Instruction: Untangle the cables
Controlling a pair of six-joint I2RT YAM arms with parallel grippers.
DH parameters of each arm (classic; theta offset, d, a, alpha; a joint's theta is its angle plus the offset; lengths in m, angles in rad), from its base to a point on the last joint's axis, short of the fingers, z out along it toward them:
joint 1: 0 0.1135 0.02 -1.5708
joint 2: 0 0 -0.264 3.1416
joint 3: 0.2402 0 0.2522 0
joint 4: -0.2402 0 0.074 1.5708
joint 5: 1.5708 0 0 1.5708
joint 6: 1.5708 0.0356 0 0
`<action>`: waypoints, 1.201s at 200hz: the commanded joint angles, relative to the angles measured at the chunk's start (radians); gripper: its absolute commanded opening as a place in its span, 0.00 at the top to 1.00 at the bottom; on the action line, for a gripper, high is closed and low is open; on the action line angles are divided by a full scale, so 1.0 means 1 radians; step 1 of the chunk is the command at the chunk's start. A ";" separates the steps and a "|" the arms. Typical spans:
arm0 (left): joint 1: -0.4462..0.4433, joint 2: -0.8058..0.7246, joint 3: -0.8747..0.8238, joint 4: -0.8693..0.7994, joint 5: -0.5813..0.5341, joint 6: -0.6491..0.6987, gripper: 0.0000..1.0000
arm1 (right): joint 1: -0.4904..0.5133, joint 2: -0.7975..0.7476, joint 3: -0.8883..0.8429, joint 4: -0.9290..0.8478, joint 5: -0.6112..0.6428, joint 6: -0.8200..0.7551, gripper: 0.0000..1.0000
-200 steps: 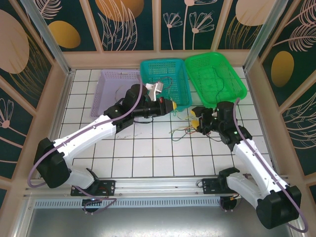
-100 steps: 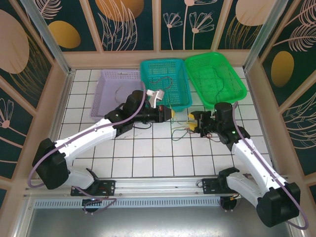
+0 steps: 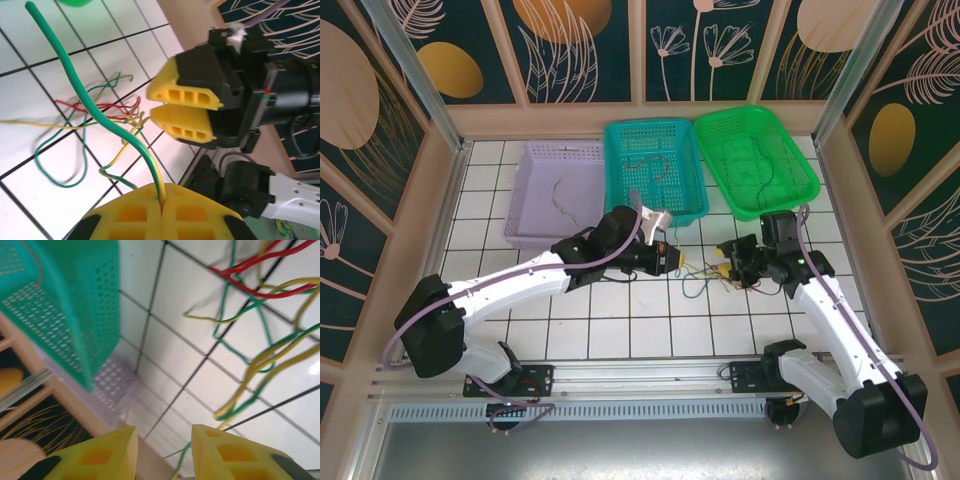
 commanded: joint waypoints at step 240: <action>-0.085 0.078 -0.042 -0.047 -0.095 0.089 1.00 | -0.027 -0.016 -0.141 -0.046 0.018 0.039 0.61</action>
